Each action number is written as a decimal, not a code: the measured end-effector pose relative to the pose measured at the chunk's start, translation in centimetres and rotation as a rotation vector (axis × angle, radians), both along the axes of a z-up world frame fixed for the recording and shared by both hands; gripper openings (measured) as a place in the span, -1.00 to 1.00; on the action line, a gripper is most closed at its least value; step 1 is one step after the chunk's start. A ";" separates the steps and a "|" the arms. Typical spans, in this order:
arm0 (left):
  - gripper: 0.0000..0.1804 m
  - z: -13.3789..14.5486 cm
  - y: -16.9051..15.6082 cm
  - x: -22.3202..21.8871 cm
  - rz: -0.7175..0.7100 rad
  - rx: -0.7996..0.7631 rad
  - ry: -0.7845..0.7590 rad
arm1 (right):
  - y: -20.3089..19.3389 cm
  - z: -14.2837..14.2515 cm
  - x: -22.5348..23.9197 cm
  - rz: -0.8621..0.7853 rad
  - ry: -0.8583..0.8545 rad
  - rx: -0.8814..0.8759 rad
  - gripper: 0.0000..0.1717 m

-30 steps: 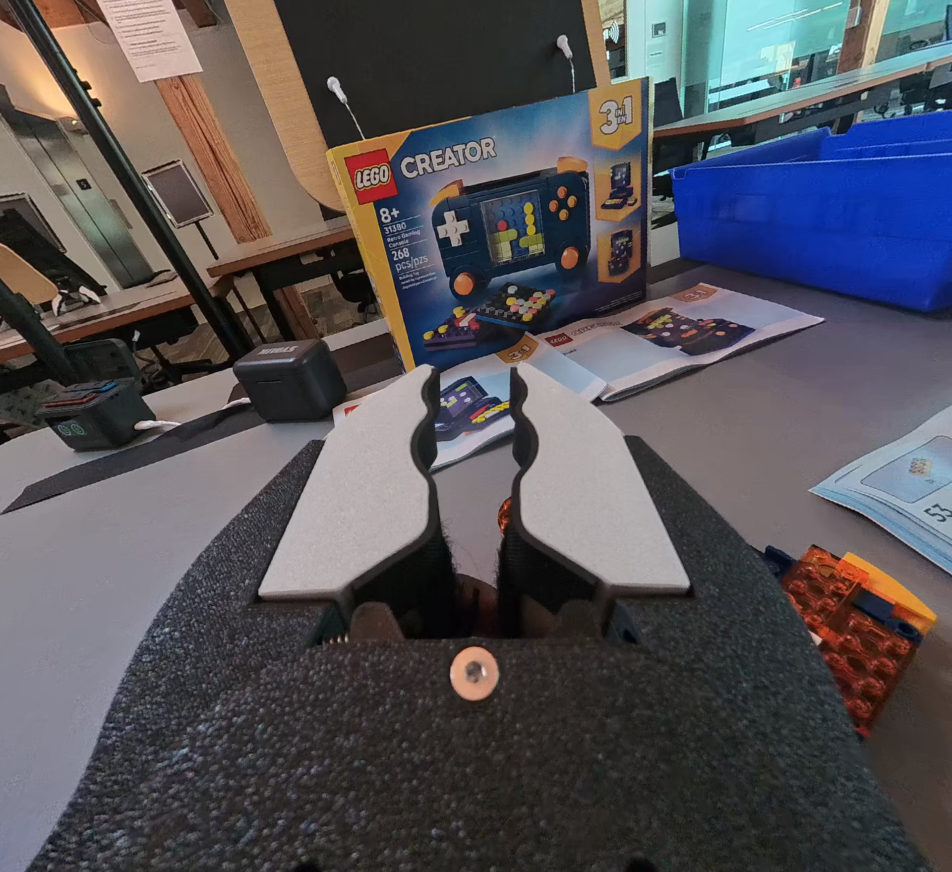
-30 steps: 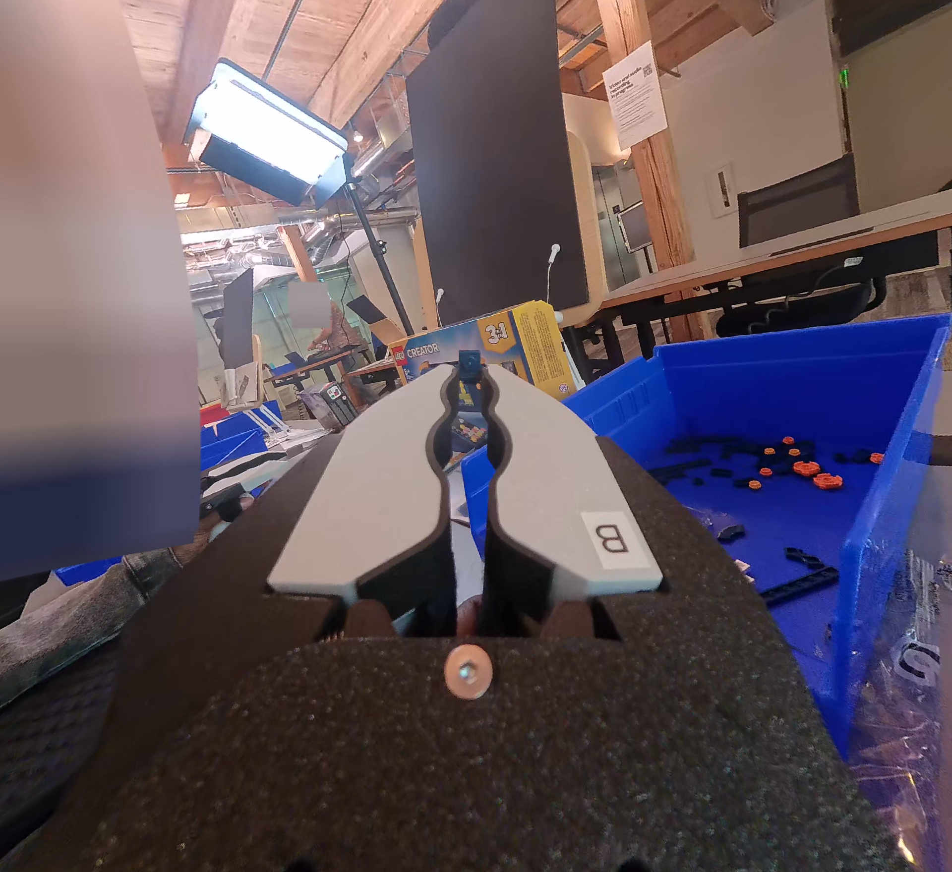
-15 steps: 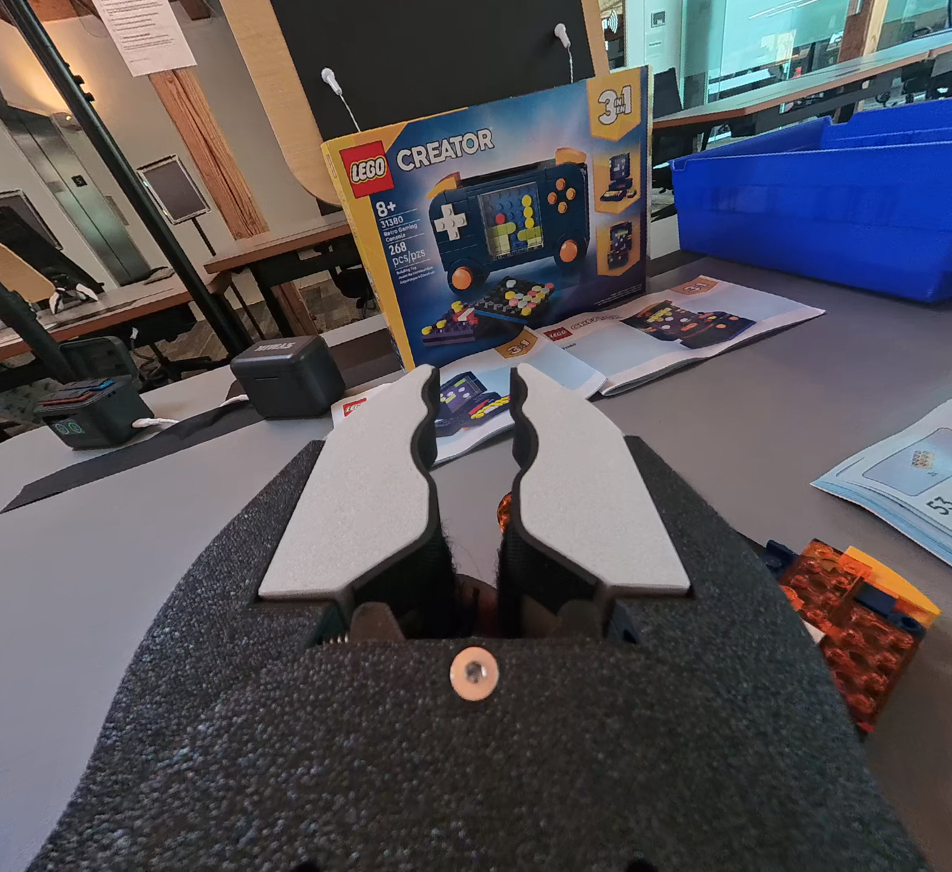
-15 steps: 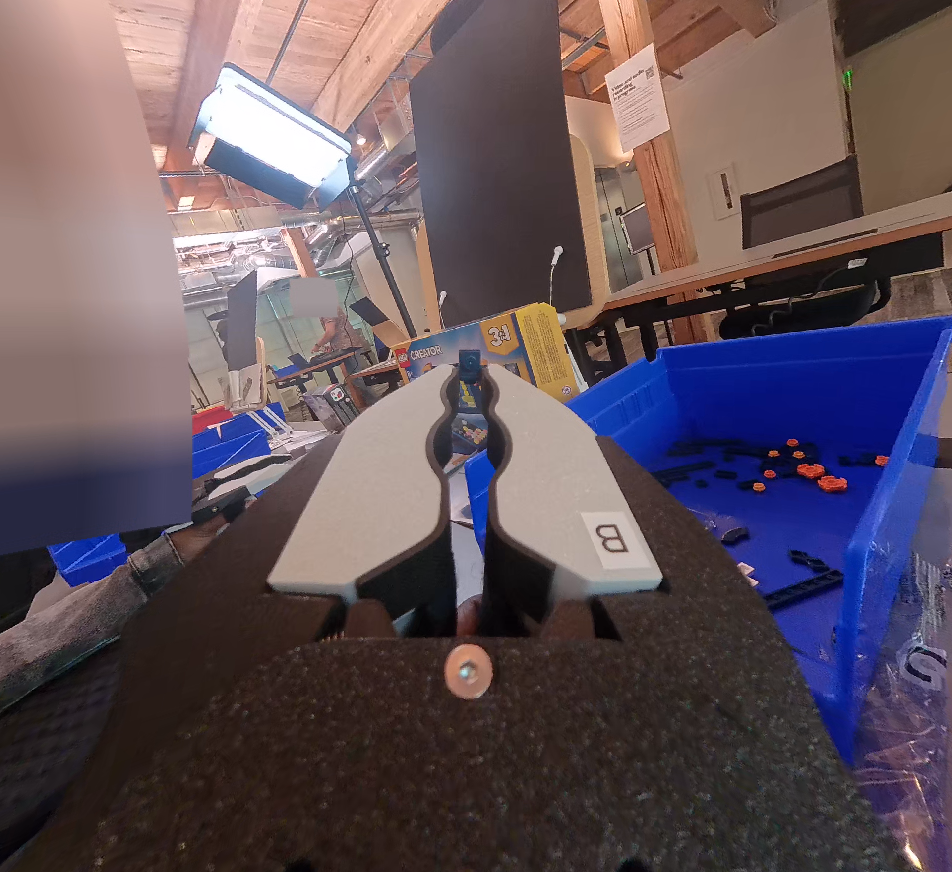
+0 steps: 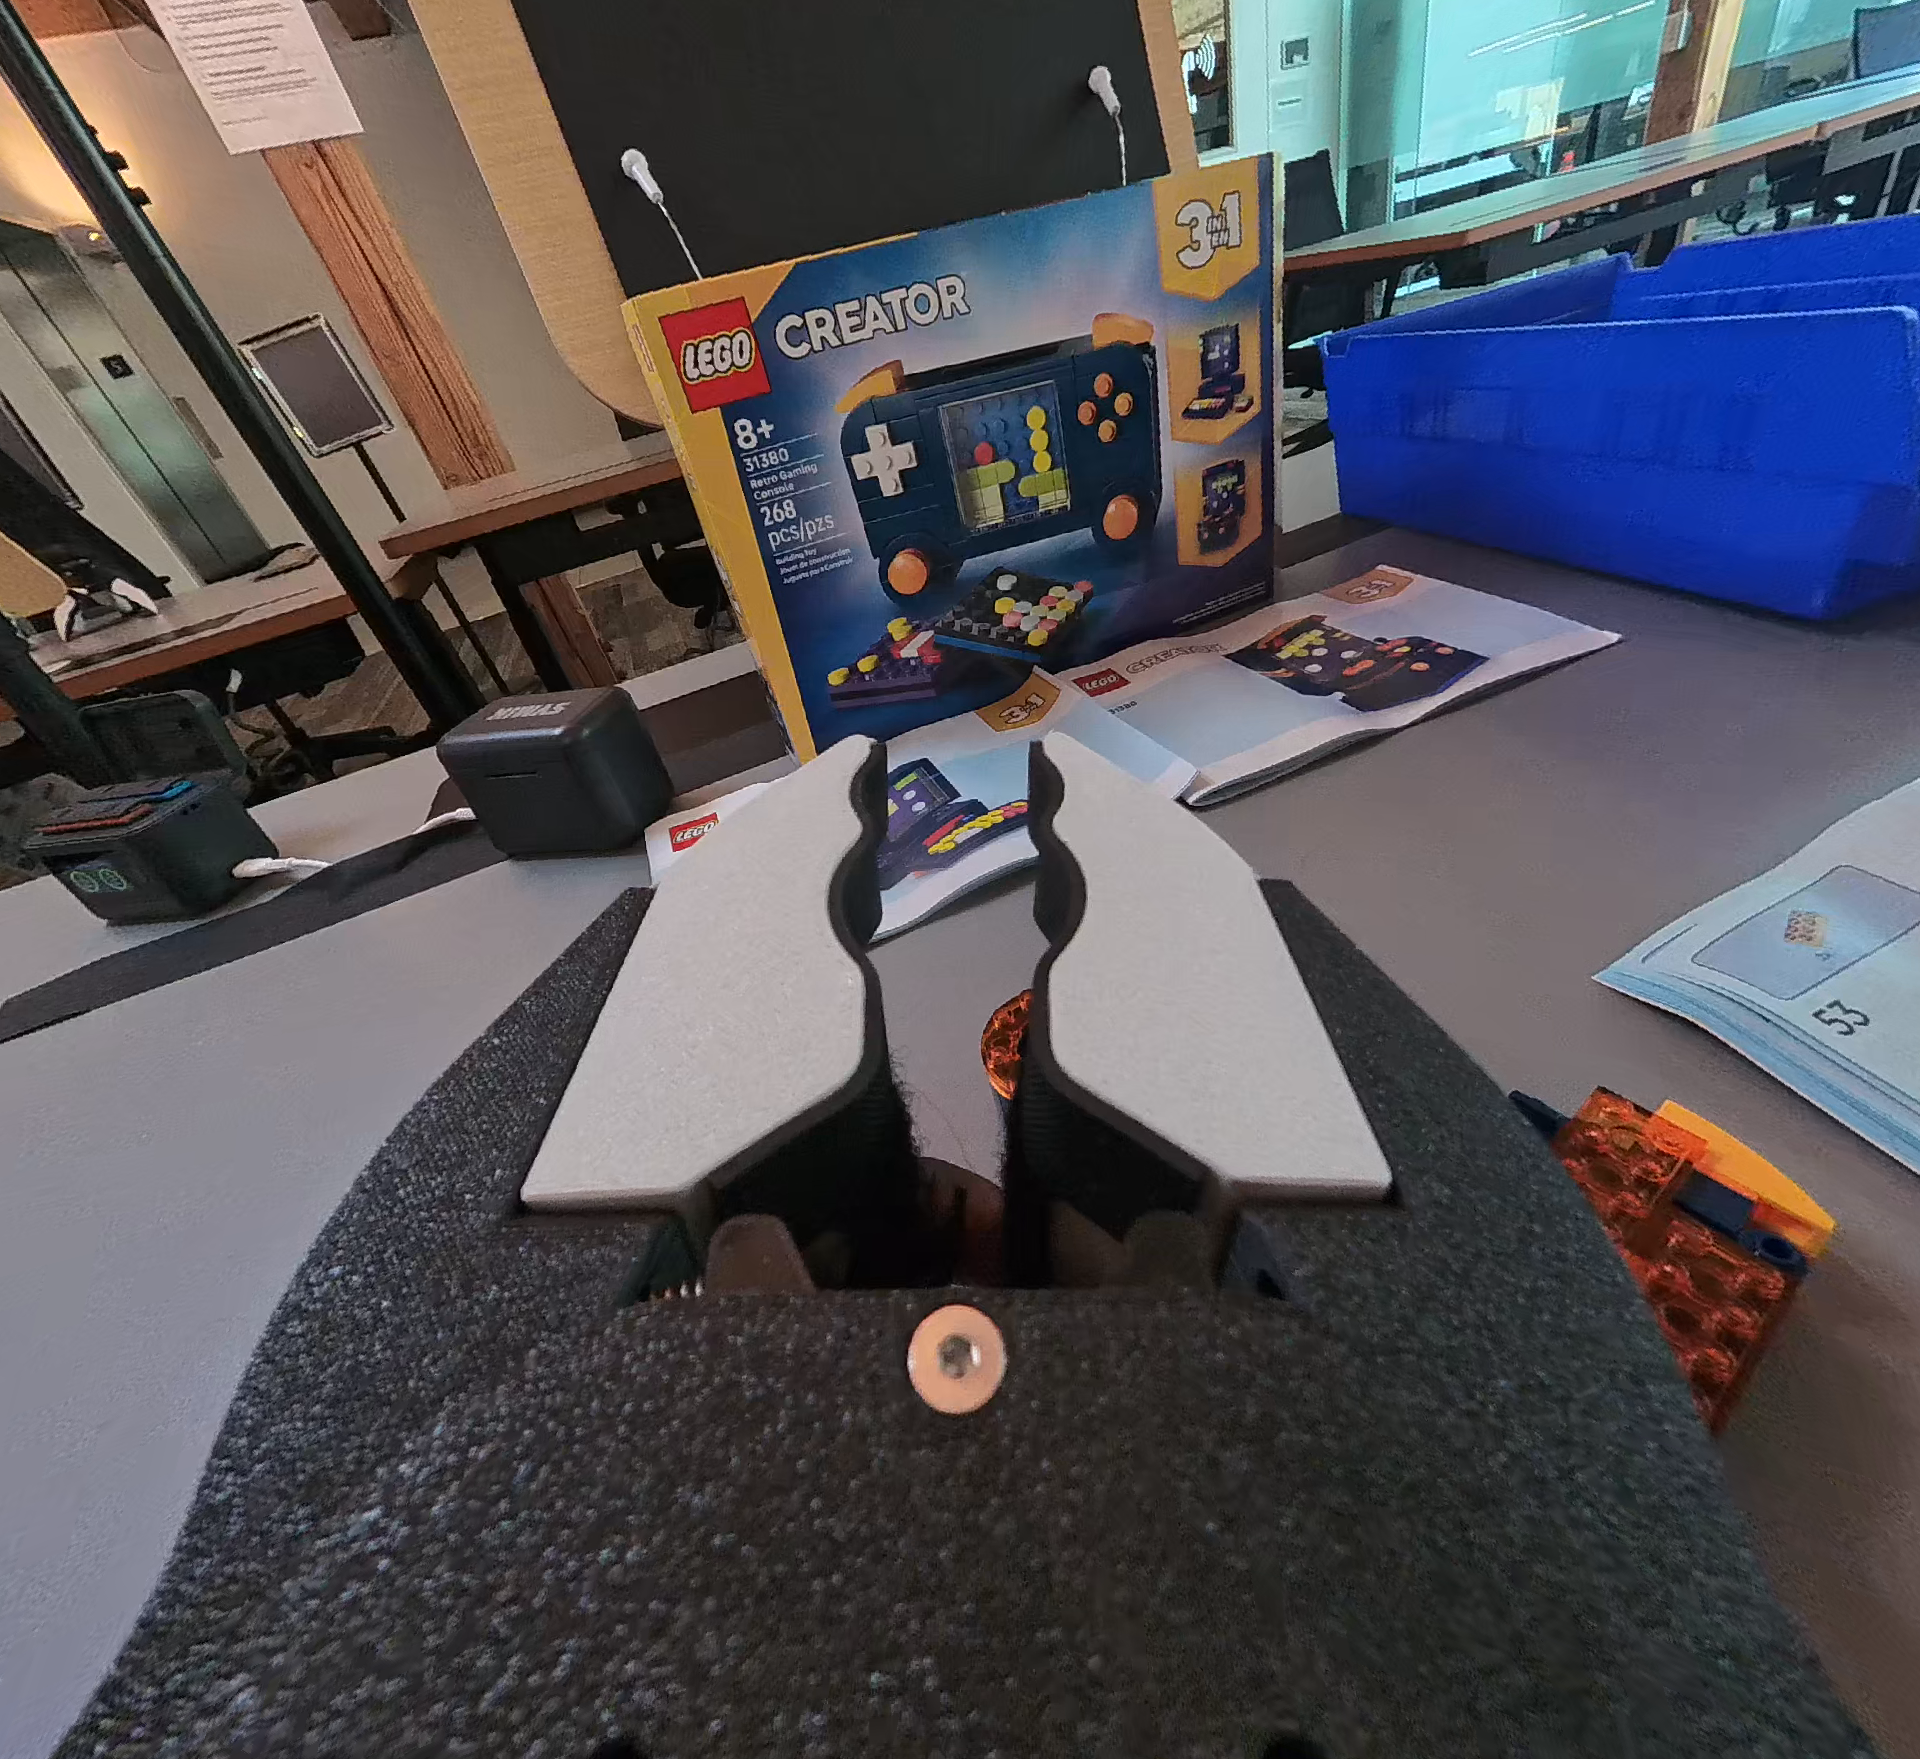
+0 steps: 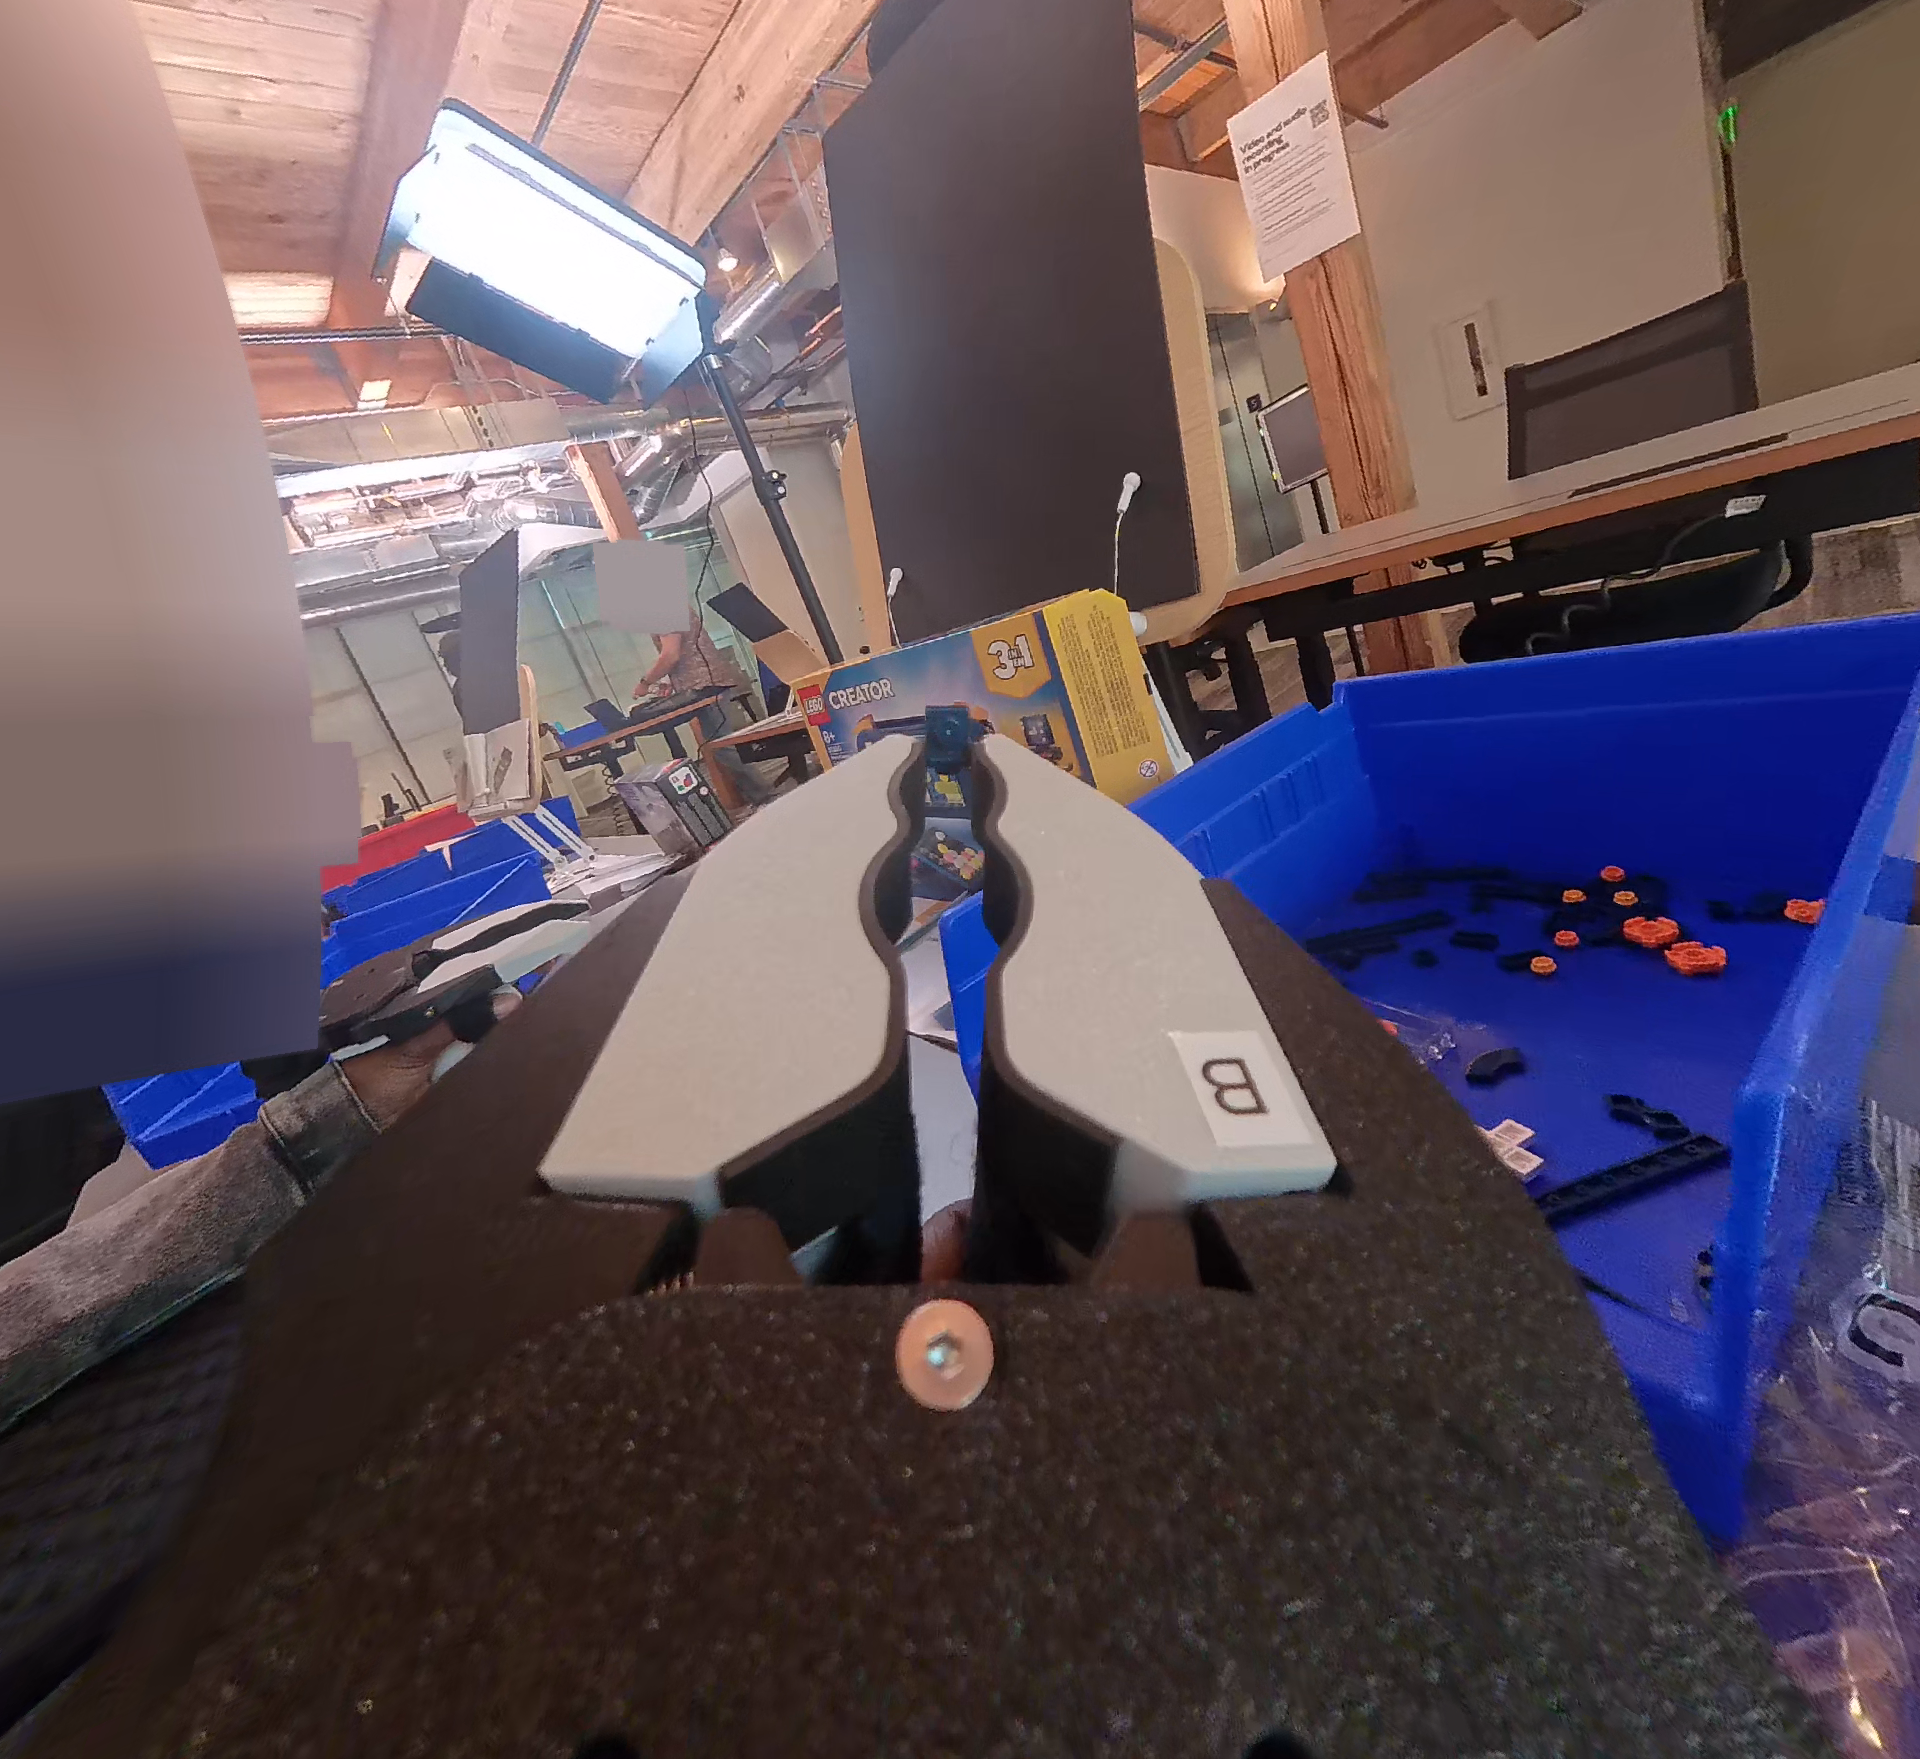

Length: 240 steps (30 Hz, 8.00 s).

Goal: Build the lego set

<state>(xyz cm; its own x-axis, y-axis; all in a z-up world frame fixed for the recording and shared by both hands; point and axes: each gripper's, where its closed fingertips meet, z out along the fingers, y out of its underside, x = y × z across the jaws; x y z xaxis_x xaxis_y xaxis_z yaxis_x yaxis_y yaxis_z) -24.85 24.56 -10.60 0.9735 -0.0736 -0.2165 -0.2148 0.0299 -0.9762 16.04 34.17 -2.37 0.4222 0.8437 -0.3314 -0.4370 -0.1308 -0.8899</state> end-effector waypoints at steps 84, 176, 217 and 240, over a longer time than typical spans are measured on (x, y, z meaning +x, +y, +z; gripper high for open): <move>-0.36 -7.1 -3.1 6.8 -0.836 -0.765 0.403 | -9.6 -16.1 -36.0 0.973 -1.489 0.467 -0.91; -0.78 -7.1 0.1 6.9 -0.751 -0.591 0.304 | -9.2 -15.3 -35.1 0.934 -0.856 0.558 -0.91; -0.88 -8.2 0.7 6.2 -0.653 -0.595 0.490 | -8.8 -16.0 -35.4 1.012 -0.958 0.404 -0.91; -0.92 -8.1 0.7 6.4 -0.647 -0.577 0.557 | -9.2 -15.4 -35.2 1.016 -0.852 0.539 -1.00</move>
<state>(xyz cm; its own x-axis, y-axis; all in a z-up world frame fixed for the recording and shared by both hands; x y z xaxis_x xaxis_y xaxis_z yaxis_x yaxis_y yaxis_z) -18.48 25.30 -18.74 0.4825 -0.7840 -0.3904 -0.7509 -0.1408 -0.6452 -19.14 24.93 -17.76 -0.5269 0.8339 0.1642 0.3223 0.3748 -0.8693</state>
